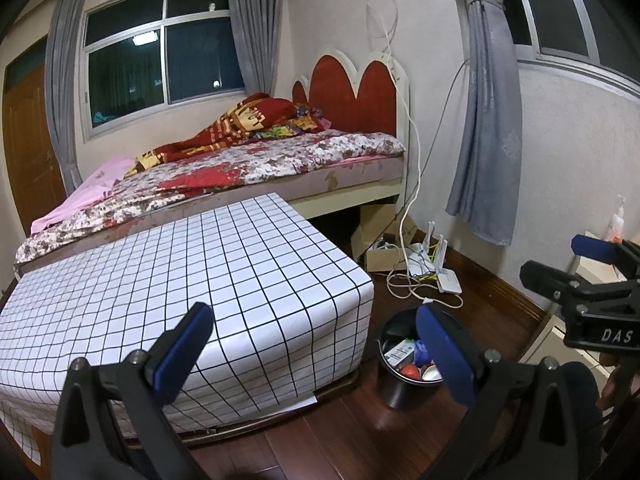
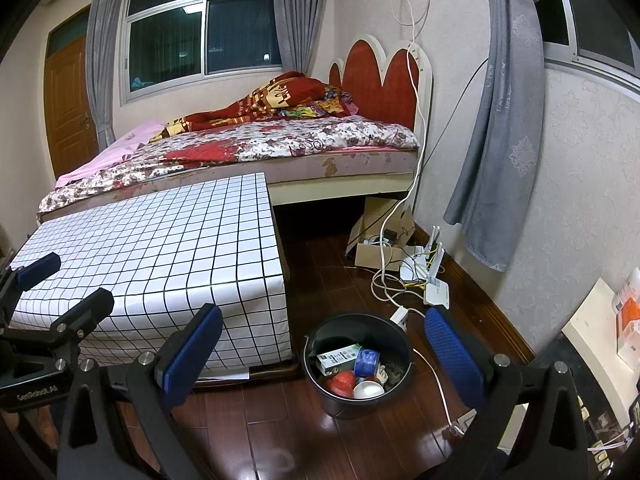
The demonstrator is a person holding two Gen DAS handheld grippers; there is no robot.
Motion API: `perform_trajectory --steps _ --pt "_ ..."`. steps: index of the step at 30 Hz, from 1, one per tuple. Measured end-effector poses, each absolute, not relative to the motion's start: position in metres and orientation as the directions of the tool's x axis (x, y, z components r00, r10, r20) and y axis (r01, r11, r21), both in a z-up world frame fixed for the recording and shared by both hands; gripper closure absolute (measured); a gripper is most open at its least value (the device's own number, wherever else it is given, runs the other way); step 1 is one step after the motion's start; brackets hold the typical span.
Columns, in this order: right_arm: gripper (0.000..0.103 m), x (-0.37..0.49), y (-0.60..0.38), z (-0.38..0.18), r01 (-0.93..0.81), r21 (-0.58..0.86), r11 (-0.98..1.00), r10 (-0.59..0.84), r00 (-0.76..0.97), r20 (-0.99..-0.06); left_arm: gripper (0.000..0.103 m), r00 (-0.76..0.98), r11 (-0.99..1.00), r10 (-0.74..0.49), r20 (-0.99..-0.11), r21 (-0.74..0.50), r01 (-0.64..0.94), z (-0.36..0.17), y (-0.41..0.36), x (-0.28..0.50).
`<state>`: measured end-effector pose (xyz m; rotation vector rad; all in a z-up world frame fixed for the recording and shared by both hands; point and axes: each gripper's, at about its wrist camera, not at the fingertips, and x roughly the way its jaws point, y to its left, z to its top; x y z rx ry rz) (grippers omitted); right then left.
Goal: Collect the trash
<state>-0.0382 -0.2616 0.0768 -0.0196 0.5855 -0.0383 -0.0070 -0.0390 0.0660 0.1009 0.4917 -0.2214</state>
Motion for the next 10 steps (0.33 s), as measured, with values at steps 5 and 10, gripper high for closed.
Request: perform_trajectory --steps 5,10 --pt "0.001 -0.0383 -0.2622 0.0767 0.03 -0.03 0.999 -0.042 0.833 -0.551 0.001 0.86 0.968 -0.195 -0.471 0.046 0.245 0.0668 -0.0355 -0.0053" --pt "0.001 -0.0389 -0.2623 0.0763 0.03 -0.029 0.999 -0.041 0.833 -0.552 0.001 0.862 0.966 -0.2 -0.467 0.053 0.253 0.0671 -0.037 -0.0075"
